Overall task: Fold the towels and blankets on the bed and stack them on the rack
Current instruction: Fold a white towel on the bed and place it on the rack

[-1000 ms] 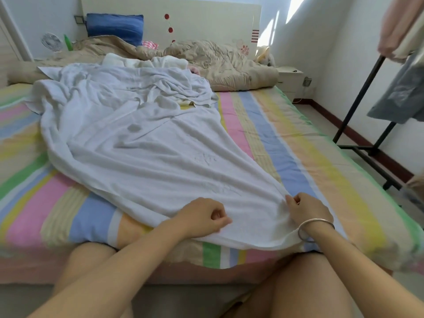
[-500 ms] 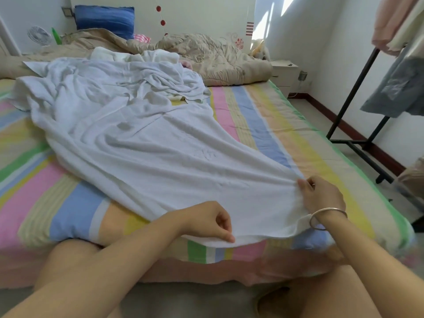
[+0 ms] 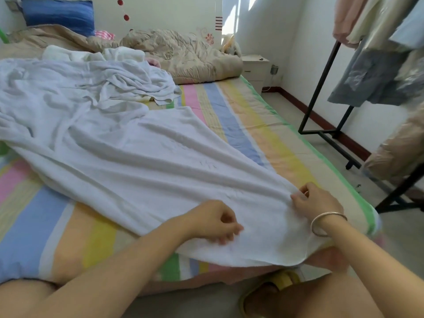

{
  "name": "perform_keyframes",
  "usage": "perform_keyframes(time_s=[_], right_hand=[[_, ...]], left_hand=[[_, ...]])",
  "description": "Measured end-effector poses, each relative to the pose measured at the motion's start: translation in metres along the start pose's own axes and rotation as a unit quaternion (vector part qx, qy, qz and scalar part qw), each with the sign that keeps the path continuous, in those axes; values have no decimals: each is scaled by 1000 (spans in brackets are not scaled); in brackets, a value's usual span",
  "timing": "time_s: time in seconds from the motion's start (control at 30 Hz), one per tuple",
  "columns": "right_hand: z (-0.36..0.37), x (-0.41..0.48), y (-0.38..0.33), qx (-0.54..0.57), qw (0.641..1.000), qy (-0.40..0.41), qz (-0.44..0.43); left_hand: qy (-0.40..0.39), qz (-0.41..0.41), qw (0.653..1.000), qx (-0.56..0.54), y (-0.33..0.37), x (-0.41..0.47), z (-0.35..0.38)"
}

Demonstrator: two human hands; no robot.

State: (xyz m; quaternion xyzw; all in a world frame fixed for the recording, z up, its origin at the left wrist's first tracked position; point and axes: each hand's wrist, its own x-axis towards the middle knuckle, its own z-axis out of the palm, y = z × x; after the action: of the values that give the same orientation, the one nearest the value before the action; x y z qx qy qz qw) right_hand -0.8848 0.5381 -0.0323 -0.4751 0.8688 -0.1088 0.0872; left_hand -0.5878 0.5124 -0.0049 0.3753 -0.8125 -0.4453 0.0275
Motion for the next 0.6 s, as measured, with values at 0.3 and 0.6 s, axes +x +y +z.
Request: perform_keyframes(time_s=[0.3, 0.6], right_hand=[[18, 93, -139, 71, 987, -126, -67], [60, 211, -268, 293, 925, -235, 50]], left_hand=[[326, -118, 932, 105, -69, 74, -132], [383, -168, 895, 156, -146, 163, -224]])
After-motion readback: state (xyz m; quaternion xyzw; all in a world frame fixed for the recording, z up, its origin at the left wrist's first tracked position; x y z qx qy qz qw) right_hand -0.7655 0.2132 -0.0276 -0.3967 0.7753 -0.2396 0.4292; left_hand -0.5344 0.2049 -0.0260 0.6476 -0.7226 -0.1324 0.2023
